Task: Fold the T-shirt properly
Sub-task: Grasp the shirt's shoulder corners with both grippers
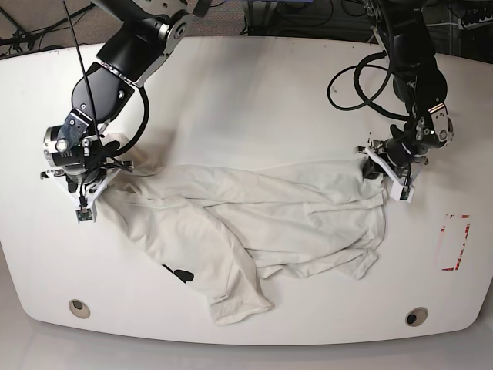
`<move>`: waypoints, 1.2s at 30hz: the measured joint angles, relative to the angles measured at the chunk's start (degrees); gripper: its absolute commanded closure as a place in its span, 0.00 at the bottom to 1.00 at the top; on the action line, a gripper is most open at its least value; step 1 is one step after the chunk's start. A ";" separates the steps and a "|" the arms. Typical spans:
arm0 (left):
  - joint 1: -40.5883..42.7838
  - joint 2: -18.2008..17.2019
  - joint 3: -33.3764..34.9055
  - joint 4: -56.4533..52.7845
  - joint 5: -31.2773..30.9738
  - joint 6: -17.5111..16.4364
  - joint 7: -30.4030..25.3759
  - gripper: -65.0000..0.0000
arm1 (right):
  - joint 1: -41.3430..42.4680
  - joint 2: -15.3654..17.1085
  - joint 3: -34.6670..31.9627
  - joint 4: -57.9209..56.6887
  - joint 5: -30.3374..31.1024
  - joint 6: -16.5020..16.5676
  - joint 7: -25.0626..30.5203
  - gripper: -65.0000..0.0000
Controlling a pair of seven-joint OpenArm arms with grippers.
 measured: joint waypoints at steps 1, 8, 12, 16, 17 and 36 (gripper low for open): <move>-0.55 -0.55 0.92 -1.53 -0.74 -0.04 -1.27 1.00 | 0.31 0.09 0.83 -0.35 2.10 -0.02 -0.09 0.94; -0.33 -1.86 1.60 -2.84 -1.20 -0.26 -4.31 1.00 | 0.39 2.78 6.36 -2.16 15.89 -0.04 -7.15 0.93; -0.57 -3.63 2.08 -3.04 -0.98 -0.63 -3.78 1.00 | 1.27 2.99 8.81 -2.78 20.81 -0.20 -8.61 0.82; -0.33 -5.44 1.68 -3.04 -0.13 -2.38 -3.80 1.00 | 2.86 5.42 12.04 -6.75 21.20 -0.22 -8.92 0.73; -0.28 -5.73 1.40 -3.08 0.09 -3.87 -3.82 1.00 | 2.99 6.08 14.01 -8.04 21.49 -0.13 -8.83 0.75; 1.84 -8.87 1.49 -1.68 0.42 -7.13 -3.48 1.00 | 1.05 18.47 26.03 -35.71 45.11 -0.48 -12.07 0.36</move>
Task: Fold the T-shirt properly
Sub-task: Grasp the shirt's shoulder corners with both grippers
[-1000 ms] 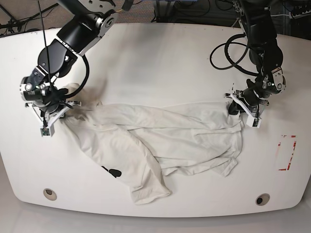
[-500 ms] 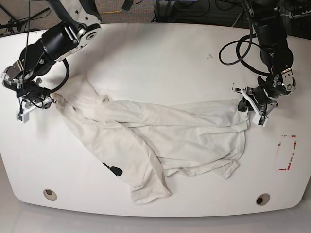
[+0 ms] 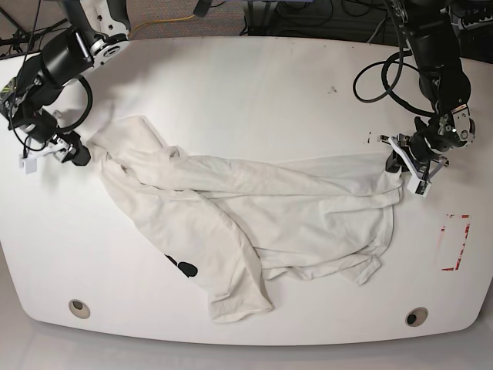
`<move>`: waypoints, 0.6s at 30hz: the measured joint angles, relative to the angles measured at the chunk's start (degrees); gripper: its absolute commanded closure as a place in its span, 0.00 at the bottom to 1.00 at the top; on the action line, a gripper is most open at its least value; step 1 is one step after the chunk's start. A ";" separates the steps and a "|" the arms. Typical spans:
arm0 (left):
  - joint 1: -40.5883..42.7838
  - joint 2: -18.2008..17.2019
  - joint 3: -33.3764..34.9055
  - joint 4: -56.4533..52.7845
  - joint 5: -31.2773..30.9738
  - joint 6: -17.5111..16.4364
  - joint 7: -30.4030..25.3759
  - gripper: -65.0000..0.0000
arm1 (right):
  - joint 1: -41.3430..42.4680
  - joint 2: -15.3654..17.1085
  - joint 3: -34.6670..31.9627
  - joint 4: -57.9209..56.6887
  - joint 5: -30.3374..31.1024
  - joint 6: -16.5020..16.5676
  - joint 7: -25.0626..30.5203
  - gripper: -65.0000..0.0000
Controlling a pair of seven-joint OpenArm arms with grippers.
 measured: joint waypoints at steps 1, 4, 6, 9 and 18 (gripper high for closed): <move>0.48 0.02 0.00 0.74 0.07 0.02 0.24 1.00 | -1.01 0.00 0.00 -0.02 0.79 0.02 0.13 0.37; 2.75 0.00 0.02 2.93 -0.39 0.00 0.00 1.00 | -1.99 0.17 -0.46 -0.04 0.52 -0.02 0.07 0.42; 3.45 0.00 0.33 3.91 -0.09 0.00 0.00 1.00 | -1.95 0.61 -4.04 0.00 0.07 -0.07 0.07 0.45; 4.48 0.15 0.37 5.38 0.07 0.02 0.61 1.00 | -1.64 -0.04 -6.43 0.09 1.46 0.09 0.70 0.47; 6.08 0.26 0.11 6.16 -0.39 0.02 -0.35 1.00 | -4.59 -2.86 -5.27 0.72 3.61 0.44 2.19 0.47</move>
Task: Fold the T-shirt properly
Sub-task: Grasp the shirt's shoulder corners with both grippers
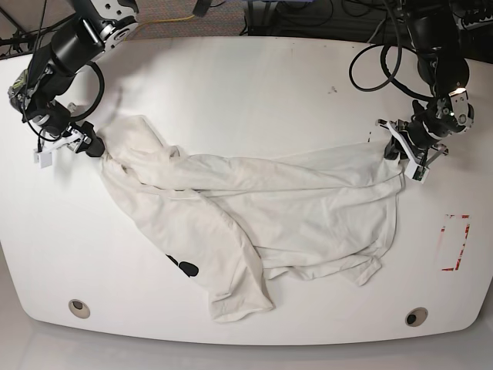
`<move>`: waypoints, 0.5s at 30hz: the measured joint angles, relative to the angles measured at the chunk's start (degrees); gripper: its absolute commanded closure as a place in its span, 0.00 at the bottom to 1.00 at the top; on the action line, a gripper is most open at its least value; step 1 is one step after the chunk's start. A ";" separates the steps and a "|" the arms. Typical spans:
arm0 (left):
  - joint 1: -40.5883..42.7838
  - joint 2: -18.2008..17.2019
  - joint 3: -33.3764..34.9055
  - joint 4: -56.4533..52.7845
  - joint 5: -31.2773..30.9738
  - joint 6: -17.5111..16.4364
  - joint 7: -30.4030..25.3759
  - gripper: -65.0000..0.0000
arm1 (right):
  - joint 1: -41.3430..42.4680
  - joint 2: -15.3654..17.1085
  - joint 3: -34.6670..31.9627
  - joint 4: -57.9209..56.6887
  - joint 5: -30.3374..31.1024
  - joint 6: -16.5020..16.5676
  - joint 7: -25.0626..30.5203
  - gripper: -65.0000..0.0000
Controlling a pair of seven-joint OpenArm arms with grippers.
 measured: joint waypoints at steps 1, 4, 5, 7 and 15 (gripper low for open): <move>0.26 -0.04 -0.04 0.09 -0.28 0.00 -0.15 1.00 | -0.20 -0.79 0.02 0.07 0.15 0.00 0.07 0.47; 0.48 -0.07 -0.15 0.17 -0.37 0.00 -0.09 1.00 | -1.11 -2.82 0.00 1.11 1.99 0.07 1.11 0.47; 0.46 -0.07 -0.15 0.15 -0.37 0.00 -0.07 1.00 | -1.57 -3.41 -0.04 1.86 2.10 0.44 1.11 0.47; 0.72 -0.09 -0.17 0.17 -0.44 0.00 -0.15 1.00 | -1.73 -4.00 -0.70 2.75 2.08 0.46 1.07 0.48; 2.80 0.09 -0.13 3.58 0.37 -0.02 0.46 1.00 | -2.19 -4.83 -3.89 3.04 1.92 0.44 0.94 0.91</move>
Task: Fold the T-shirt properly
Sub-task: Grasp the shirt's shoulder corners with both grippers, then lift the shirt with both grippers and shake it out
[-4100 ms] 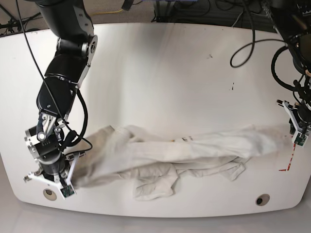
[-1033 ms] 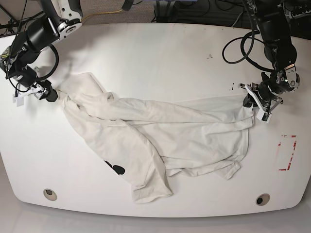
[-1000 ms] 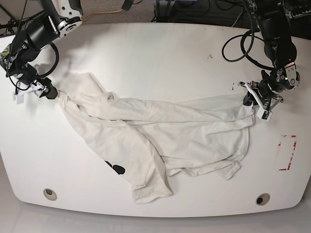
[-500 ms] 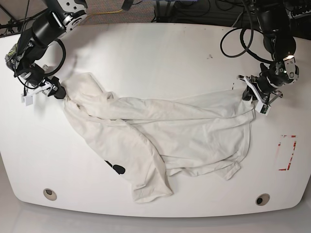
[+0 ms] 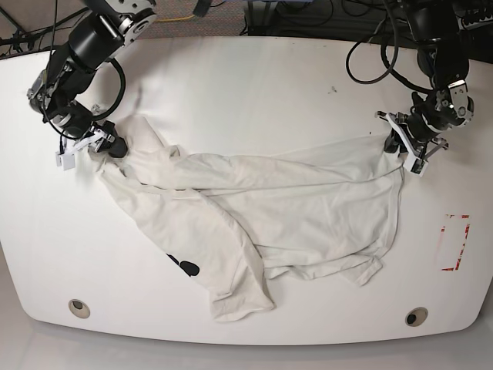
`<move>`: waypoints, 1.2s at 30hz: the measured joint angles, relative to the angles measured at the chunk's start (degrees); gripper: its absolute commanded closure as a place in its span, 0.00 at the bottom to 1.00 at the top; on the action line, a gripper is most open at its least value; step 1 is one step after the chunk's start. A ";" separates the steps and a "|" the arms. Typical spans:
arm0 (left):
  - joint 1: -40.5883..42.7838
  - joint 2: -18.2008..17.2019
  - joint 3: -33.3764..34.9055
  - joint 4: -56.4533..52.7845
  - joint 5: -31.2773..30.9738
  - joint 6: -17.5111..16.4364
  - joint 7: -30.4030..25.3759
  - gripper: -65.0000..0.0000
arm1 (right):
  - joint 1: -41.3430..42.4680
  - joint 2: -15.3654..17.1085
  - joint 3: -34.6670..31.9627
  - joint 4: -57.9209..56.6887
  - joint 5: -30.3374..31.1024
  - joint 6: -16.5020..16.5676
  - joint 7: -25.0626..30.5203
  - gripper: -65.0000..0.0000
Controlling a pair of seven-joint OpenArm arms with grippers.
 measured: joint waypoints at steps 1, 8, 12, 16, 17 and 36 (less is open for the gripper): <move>0.24 0.04 0.02 0.57 0.13 0.00 0.52 1.00 | -0.39 0.02 -0.33 0.00 -0.17 0.00 -0.07 0.98; 2.40 0.70 0.02 6.29 0.85 -0.02 1.33 1.00 | -2.54 0.02 -0.37 2.56 -0.74 -0.02 -1.44 1.00; 3.74 0.74 0.07 12.70 0.31 -0.02 1.14 1.00 | -7.26 0.26 -0.46 13.57 -3.56 -0.61 -4.50 1.00; 4.00 0.81 0.15 19.15 0.48 -0.31 1.92 1.00 | -8.41 0.61 -0.57 24.30 -5.31 -0.76 -7.43 1.00; 3.93 0.81 0.20 20.68 0.57 -0.24 2.03 1.00 | -8.09 0.87 -1.40 26.27 -4.72 -1.01 -7.10 1.00; -19.78 2.51 0.44 28.87 0.37 -0.42 18.27 1.00 | 16.81 10.88 -20.81 24.30 -9.40 -0.59 -3.96 1.00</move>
